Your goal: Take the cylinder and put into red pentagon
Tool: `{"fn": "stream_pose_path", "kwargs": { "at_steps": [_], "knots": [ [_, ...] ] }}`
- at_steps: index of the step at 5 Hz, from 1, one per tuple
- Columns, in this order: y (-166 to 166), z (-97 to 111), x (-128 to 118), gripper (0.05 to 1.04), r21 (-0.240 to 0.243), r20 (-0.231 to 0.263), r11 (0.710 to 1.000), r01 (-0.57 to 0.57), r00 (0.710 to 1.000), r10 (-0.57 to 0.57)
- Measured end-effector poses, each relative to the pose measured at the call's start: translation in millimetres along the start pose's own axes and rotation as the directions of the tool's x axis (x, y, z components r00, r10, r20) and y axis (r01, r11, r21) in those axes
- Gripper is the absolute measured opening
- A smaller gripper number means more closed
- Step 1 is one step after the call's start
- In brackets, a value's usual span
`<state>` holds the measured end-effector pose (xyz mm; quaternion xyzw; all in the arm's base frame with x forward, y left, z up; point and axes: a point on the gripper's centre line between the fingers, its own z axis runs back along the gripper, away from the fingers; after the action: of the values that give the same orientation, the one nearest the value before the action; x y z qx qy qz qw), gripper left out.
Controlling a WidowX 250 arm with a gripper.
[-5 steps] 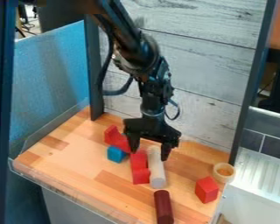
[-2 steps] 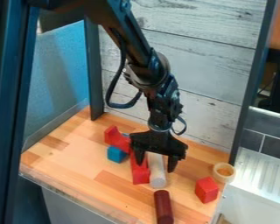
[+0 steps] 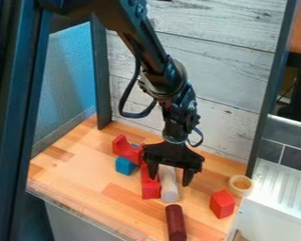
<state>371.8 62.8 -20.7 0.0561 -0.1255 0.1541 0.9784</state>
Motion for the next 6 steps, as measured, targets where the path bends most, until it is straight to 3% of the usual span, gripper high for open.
{"fn": "stream_pose_path", "kwargs": {
  "at_steps": [1,2,3,4,6],
  "knots": [
    [2,-16,-3,0.999,0.022,-0.016,1.0,0.011,1.0,-0.011],
    [4,-20,2,0.966,0.041,-0.002,0.999,0.008,1.0,-0.008],
    [3,-20,4,0.709,0.037,0.006,0.999,-0.006,1.0,0.006],
    [4,-17,-2,0.539,-0.013,-0.004,1.0,0.02,1.0,-0.02],
    [9,34,-8,0.535,-0.135,0.073,0.984,0.12,0.991,-0.111]
  ]
}}
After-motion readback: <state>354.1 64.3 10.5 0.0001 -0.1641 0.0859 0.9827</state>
